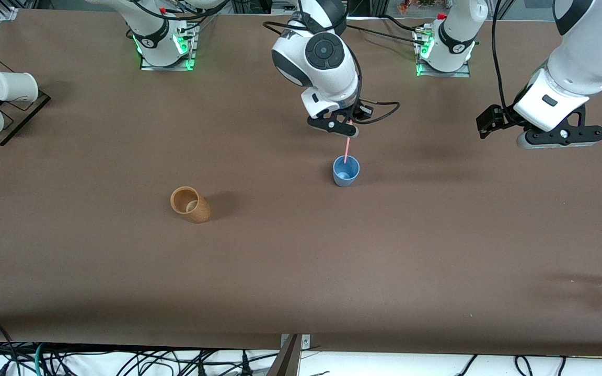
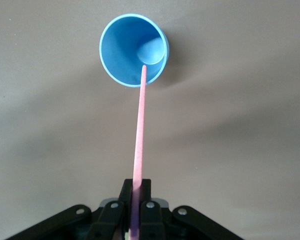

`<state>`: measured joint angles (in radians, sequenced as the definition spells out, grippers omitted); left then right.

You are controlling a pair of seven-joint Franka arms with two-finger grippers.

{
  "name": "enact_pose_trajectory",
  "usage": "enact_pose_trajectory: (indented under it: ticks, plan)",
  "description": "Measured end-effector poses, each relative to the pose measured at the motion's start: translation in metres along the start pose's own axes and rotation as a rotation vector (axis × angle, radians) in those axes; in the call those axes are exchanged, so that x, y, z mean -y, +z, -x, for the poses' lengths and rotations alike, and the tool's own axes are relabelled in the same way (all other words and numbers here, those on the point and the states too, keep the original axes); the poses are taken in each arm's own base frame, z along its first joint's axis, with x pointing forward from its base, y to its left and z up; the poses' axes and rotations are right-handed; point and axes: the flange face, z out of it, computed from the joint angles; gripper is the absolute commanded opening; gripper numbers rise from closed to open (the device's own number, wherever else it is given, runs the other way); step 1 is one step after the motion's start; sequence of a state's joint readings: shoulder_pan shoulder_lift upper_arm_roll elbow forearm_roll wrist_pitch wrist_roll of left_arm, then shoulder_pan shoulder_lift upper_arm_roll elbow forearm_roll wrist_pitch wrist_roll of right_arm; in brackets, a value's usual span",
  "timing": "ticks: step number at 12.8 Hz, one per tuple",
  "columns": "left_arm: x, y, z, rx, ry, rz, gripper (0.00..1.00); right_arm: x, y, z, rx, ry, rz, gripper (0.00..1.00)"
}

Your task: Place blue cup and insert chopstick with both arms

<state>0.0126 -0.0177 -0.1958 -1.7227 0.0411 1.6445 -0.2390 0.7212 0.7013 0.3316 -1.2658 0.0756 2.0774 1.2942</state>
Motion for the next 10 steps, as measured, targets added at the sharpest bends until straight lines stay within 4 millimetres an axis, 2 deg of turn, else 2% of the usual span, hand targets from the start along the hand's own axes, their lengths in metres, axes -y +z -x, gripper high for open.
enact_pose_trajectory:
  ticks: [3, 4, 6, 8, 10]
  plan:
    - [0.0, -0.001, 0.0, -0.002, 0.0, 0.0, 1.0, -0.001, -0.003, -0.01, -0.019, 0.005, -0.009, 0.84]
    - [0.0, -0.001, 0.0, -0.002, 0.0, 0.0, 1.0, -0.001, -0.005, -0.015, -0.025, 0.003, -0.011, 0.96]
    - [0.0, -0.001, 0.0, -0.002, 0.003, 0.0, 1.0, 0.001, -0.015, -0.023, -0.049, -0.001, -0.024, 0.99]
    - [0.0, -0.001, 0.0, -0.002, 0.009, 0.001, 1.0, 0.001, -0.042, -0.039, -0.125, -0.018, -0.043, 1.0]
    - [0.0, -0.001, 0.0, -0.002, 0.01, 0.001, 1.0, -0.012, -0.079, -0.07, -0.171, -0.044, -0.04, 1.0]
